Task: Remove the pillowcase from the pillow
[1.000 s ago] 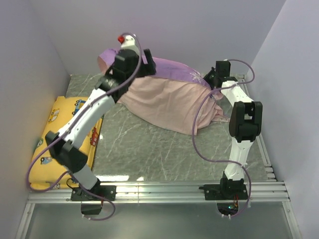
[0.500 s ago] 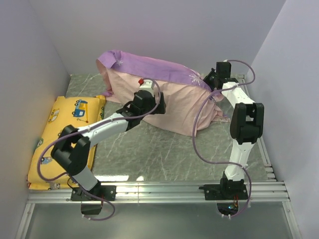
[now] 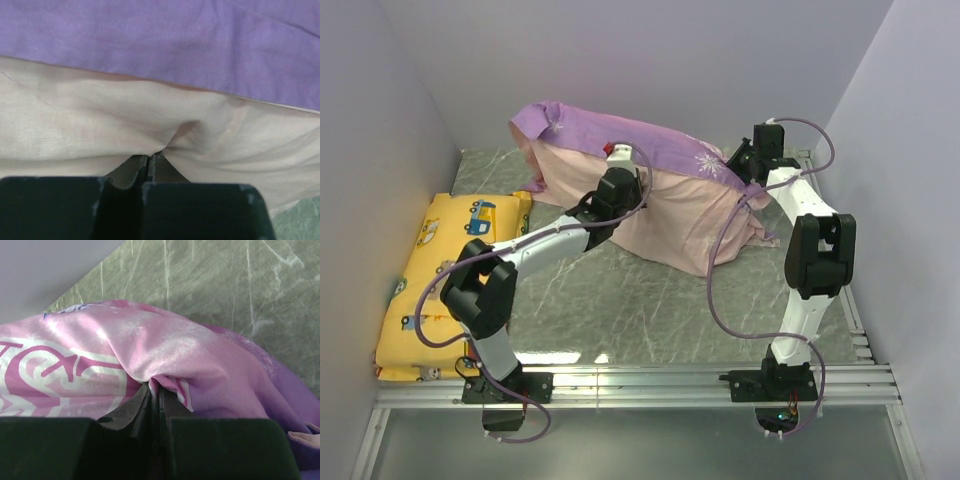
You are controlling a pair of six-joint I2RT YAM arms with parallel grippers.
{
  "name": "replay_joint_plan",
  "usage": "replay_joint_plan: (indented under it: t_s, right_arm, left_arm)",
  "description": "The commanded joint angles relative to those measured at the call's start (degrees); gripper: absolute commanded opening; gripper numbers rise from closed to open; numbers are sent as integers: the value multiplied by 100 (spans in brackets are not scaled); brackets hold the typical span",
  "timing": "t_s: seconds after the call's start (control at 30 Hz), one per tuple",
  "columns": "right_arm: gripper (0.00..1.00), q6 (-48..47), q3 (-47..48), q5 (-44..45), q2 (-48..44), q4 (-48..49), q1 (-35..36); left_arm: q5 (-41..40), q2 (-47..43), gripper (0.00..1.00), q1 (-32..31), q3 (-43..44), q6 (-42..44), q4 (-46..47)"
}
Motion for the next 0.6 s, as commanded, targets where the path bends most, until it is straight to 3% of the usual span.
replay_joint_plan:
  t_s: [0.0, 0.27, 0.47, 0.57]
  right_arm:
    - [15, -344, -221, 26, 32, -979, 183]
    - [32, -432, -186, 123, -161, -1058, 174]
    - [38, -441, -510, 79, -478, -953, 192]
    - [39, -406, -869, -88, -671, -786, 191]
  left_arm:
    - [-310, -314, 0, -20, 376, 73, -73]
    - [-609, -1141, 0, -20, 1200, 230, -1346]
    - [-548, -896, 0, 120, 2773, 459, -2216]
    - [-232, -361, 0, 427, 4088, 459, -2691]
